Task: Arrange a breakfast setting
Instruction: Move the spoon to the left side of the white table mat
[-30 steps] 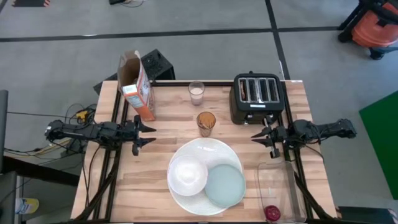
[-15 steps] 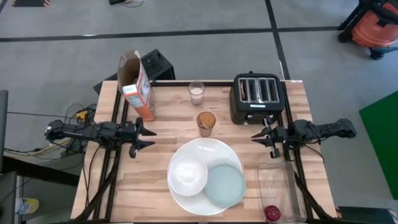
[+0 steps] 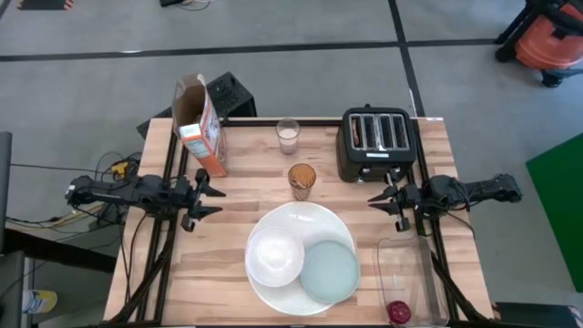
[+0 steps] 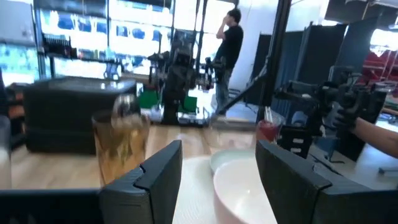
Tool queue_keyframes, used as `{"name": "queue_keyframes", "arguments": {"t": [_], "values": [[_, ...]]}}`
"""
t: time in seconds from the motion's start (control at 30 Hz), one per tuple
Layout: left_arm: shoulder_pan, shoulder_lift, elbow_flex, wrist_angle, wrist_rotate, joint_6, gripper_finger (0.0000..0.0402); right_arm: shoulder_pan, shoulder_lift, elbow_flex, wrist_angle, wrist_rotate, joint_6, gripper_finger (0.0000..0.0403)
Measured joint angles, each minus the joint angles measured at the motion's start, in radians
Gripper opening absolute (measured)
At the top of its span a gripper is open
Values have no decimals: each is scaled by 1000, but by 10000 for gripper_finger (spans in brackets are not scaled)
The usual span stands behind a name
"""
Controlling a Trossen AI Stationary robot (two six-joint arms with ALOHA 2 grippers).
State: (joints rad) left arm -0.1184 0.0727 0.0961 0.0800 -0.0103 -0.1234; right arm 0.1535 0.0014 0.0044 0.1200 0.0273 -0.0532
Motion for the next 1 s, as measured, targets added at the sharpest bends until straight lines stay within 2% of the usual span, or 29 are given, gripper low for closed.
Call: {"name": "queue_keyframes", "arguments": {"t": [0.17, 0.3, 0.6, 0.8, 1.0], "values": [[0, 21, 82, -7, -2, 64, 192, 0, 0, 0, 1, 0, 0, 75], [0, 100, 155, -42, -25, 101, 192, 0, 0, 0, 36, 0, -5, 75], [0, 447, 344, -45, -130, 216, 192, 0, 0, 70, 181, 0, -24, 75], [0, 690, 488, -46, -176, 318, 192, 0, 0, 90, 167, 0, -124, 75], [21, 901, 653, -60, -173, 437, 192, 0, 1, 90, 88, 1, -127, 75]]}}
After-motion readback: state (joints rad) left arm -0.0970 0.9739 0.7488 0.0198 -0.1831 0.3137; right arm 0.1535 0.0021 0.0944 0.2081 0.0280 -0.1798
